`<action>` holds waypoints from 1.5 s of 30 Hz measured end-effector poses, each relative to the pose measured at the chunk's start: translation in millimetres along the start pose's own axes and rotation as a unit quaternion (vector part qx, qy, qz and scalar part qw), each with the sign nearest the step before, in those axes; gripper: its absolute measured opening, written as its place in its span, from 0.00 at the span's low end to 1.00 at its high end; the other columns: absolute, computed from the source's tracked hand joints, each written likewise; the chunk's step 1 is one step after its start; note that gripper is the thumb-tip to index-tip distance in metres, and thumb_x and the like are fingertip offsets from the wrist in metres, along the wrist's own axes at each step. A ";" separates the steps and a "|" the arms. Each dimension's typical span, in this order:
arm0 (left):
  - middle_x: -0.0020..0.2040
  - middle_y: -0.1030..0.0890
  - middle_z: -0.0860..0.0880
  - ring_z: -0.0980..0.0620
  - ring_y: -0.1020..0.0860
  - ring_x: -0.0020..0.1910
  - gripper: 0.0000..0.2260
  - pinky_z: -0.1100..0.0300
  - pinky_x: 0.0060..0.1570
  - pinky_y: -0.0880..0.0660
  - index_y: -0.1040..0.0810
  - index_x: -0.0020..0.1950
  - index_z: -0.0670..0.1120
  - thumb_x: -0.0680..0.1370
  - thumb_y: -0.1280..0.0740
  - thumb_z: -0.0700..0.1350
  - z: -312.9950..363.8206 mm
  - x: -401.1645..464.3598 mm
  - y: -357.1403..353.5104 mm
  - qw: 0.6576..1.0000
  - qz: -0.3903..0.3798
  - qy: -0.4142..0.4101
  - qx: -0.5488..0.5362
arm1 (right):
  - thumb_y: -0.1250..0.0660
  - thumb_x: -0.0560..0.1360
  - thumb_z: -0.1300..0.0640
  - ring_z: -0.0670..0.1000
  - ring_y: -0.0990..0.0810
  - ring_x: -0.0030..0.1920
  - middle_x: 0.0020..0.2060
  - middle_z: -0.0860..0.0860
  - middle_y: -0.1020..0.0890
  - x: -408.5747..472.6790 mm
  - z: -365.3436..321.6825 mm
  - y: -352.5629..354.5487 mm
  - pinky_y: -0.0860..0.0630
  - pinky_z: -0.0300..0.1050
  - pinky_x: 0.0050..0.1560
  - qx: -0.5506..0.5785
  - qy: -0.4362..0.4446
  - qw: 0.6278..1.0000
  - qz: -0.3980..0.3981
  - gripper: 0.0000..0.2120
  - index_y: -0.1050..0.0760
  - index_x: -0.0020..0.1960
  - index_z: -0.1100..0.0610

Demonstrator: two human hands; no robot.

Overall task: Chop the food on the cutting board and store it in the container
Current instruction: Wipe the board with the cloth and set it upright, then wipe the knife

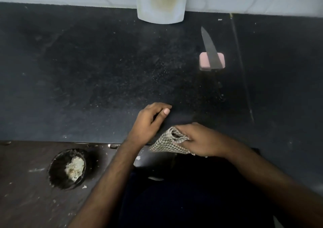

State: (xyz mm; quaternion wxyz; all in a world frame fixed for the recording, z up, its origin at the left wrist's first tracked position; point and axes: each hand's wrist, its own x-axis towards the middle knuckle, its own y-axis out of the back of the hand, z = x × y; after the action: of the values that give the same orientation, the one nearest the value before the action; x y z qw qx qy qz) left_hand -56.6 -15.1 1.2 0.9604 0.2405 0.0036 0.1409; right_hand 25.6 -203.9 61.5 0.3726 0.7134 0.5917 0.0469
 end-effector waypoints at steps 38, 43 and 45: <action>0.78 0.32 0.42 0.46 0.35 0.79 0.27 0.47 0.78 0.38 0.31 0.78 0.42 0.83 0.46 0.54 -24.2 115.5 -25.2 0.940 -0.210 -0.144 0.227 | 0.46 0.79 0.56 0.56 0.31 0.74 0.74 0.51 0.28 67.4 71.4 2.2 0.32 0.54 0.72 -0.286 -0.173 0.906 0.260 0.22 0.26 0.72 0.52; 0.82 0.38 0.48 0.47 0.41 0.81 0.31 0.45 0.77 0.42 0.37 0.82 0.47 0.82 0.53 0.60 -16.0 131.1 -45.2 0.918 -0.246 -0.166 0.262 | 0.44 0.84 0.57 0.53 0.42 0.80 0.80 0.49 0.39 55.4 76.7 -0.1 0.44 0.51 0.79 -0.207 -0.223 0.903 0.303 0.24 0.37 0.79 0.51; 0.82 0.40 0.50 0.49 0.44 0.82 0.31 0.47 0.77 0.45 0.39 0.82 0.49 0.81 0.54 0.60 -12.1 135.3 -54.4 0.907 -0.264 -0.183 0.273 | 0.50 0.84 0.54 0.50 0.46 0.80 0.81 0.47 0.43 44.1 80.0 2.4 0.49 0.49 0.79 -0.182 -0.247 0.903 0.300 0.24 0.39 0.80 0.48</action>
State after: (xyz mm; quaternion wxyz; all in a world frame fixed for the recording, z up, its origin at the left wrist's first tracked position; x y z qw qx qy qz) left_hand 87.0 -18.7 -26.4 0.8429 0.5053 -0.0707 -0.1710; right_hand 81.3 -203.3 -11.0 0.5981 0.7660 0.2197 0.0858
